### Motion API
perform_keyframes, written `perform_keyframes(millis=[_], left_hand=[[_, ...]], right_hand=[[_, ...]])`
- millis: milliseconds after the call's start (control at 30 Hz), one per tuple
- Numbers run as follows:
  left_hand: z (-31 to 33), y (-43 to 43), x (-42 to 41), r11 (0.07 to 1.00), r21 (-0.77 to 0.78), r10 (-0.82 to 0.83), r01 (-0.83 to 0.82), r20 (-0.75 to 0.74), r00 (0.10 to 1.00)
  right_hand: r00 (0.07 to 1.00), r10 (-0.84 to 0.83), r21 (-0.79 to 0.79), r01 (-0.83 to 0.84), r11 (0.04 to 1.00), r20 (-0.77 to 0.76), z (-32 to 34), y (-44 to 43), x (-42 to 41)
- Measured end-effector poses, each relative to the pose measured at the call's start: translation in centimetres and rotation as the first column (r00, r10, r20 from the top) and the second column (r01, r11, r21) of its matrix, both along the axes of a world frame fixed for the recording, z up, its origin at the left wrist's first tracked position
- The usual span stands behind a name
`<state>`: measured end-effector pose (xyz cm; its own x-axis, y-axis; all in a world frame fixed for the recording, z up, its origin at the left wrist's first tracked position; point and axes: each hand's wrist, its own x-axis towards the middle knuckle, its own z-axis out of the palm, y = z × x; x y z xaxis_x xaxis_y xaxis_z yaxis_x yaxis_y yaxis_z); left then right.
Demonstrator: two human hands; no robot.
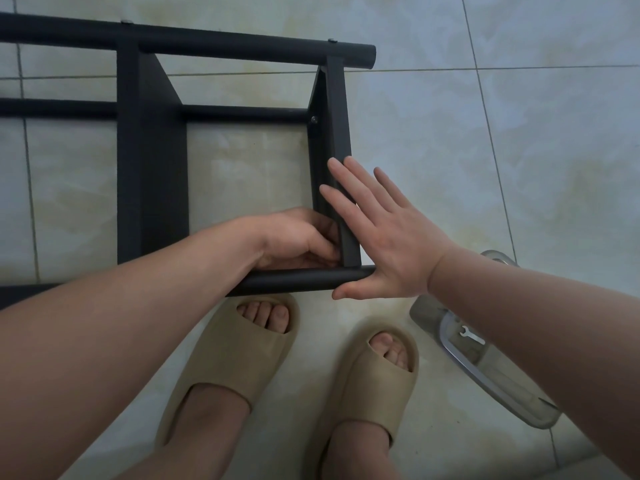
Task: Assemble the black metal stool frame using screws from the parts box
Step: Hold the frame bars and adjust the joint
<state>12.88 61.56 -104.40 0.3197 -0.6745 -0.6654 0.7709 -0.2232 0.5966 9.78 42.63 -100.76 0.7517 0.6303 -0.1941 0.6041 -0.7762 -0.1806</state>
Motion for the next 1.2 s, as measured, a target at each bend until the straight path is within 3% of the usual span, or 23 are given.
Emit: perform_keyframes(millis=[200,900,1200], left_hand=[[-0.51,-0.09,-0.12,1.0,-0.026,-0.004,0.002,-0.064,0.998],[-0.2,0.06,0.05,0.999,0.007,-0.045,0.045,0.048,0.998],[-0.62,-0.06,-0.14,0.999,0.006,-0.045,0.045,-0.011,0.999]], right_hand=[[1.0,-0.002,0.011,0.002,1.0,-0.001,-0.11,-0.01,0.0],[1.0,0.0,0.04,-0.001,0.999,0.019,-0.26,-0.06,0.02],[1.0,0.0,0.019,0.0,1.0,0.015,-0.14,-0.01,0.02]])
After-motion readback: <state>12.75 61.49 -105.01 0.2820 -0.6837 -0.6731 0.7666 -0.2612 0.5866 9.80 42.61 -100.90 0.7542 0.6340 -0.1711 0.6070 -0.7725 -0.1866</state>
